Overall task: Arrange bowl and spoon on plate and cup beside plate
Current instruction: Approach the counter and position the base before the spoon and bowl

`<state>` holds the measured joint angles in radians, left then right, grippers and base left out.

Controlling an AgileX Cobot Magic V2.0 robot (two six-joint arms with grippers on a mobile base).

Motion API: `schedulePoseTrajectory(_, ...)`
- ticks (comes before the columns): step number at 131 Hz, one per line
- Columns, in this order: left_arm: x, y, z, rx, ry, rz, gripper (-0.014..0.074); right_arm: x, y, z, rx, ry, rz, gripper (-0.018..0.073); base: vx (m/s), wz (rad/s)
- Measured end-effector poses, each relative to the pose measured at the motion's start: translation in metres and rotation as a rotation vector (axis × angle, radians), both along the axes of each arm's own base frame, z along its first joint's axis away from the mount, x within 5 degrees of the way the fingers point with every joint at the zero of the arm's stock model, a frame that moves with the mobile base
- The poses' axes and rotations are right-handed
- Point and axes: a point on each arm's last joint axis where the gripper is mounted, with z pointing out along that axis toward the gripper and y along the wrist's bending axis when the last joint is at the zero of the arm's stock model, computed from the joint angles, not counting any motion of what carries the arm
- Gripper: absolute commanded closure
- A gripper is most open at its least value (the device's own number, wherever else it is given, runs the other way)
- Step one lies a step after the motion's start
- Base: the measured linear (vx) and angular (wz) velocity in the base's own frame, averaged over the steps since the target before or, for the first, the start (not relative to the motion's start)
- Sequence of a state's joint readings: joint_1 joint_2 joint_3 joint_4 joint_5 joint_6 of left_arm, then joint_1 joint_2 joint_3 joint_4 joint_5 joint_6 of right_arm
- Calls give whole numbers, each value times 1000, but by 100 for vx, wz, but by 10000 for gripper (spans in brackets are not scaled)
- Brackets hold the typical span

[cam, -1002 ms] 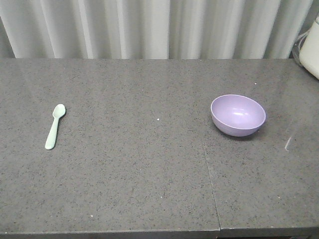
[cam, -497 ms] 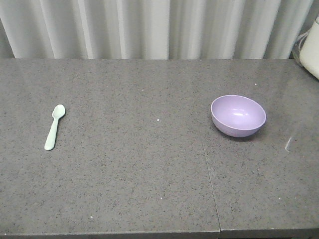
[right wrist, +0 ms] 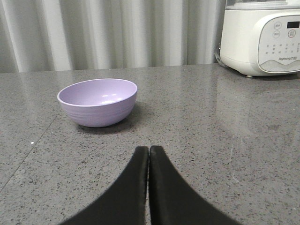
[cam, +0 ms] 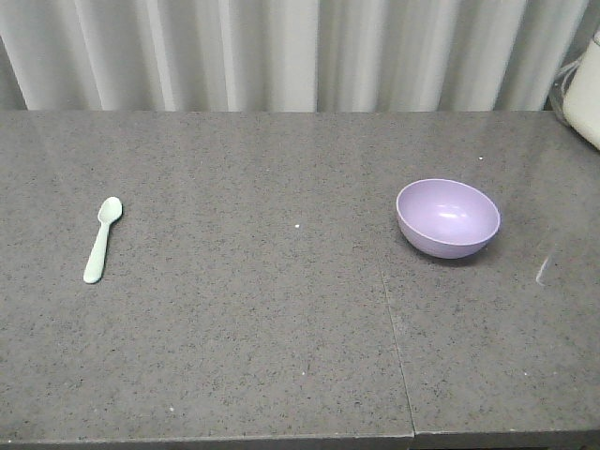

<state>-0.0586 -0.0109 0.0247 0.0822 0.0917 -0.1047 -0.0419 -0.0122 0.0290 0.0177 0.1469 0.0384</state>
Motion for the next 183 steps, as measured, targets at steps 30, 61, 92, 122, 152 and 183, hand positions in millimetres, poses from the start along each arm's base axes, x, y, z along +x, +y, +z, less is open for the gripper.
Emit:
schedulePoseTrajectory(30,0,0,0,0,0,0,603,0,0,0,0,0,0,568,0,0)
schedulePoseTrajectory(61,0,0,0,0,0,0,603,0,0,0,0,0,0,568,0,0)
schedulePoseTrajectory(92,0,0,0,0,0,0,603,0,0,0,0,0,0,568,0,0)
schedulePoseTrajectory(122,0,0,0,0,0,0,603,0,0,0,0,0,0,568,0,0)
schedulePoseTrajectory(152,0,0,0,0,0,0,603,0,0,0,0,0,0,568,0,0)
schedulePoseTrajectory(183,0,0,0,22,-1,1,603,0,0,0,2,-6,0,568,0,0)
